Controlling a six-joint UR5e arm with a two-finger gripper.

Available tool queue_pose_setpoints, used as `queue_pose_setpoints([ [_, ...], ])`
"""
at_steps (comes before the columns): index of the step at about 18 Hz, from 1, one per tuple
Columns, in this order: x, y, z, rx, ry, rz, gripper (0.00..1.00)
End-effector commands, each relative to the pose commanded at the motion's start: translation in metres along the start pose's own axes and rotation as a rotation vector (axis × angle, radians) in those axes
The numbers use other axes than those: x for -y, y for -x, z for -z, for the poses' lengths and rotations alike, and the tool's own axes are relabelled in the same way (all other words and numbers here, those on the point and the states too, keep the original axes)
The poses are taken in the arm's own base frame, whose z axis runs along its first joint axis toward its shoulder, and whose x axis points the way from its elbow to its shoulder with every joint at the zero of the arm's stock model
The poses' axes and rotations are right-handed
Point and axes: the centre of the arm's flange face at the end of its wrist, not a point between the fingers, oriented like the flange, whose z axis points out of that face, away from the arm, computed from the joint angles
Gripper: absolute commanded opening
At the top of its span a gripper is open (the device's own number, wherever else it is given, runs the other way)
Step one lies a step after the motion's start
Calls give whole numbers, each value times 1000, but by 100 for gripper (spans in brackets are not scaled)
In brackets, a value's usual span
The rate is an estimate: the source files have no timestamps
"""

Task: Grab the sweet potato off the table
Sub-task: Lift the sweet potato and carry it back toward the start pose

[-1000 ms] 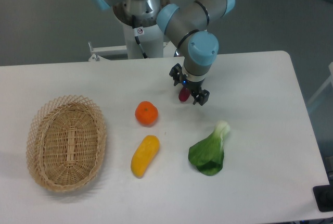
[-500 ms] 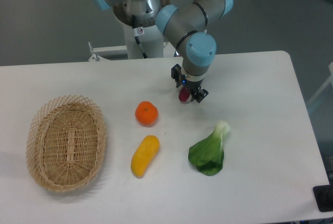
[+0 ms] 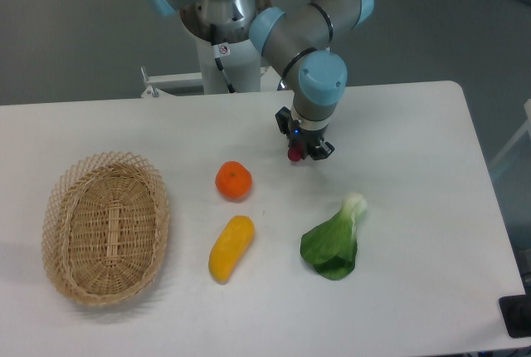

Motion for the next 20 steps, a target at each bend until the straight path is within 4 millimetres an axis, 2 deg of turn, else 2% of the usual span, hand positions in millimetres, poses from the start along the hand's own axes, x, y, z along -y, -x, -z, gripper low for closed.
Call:
queue_pose_setpoints([
  [4,3,21,32,5,-1,0,24],
  [10,8,65,80,52,-11,3,24],
  [17,16,119,100,115,-25,8,24],
  [20,8,146,110,143,-31,24,24],
])
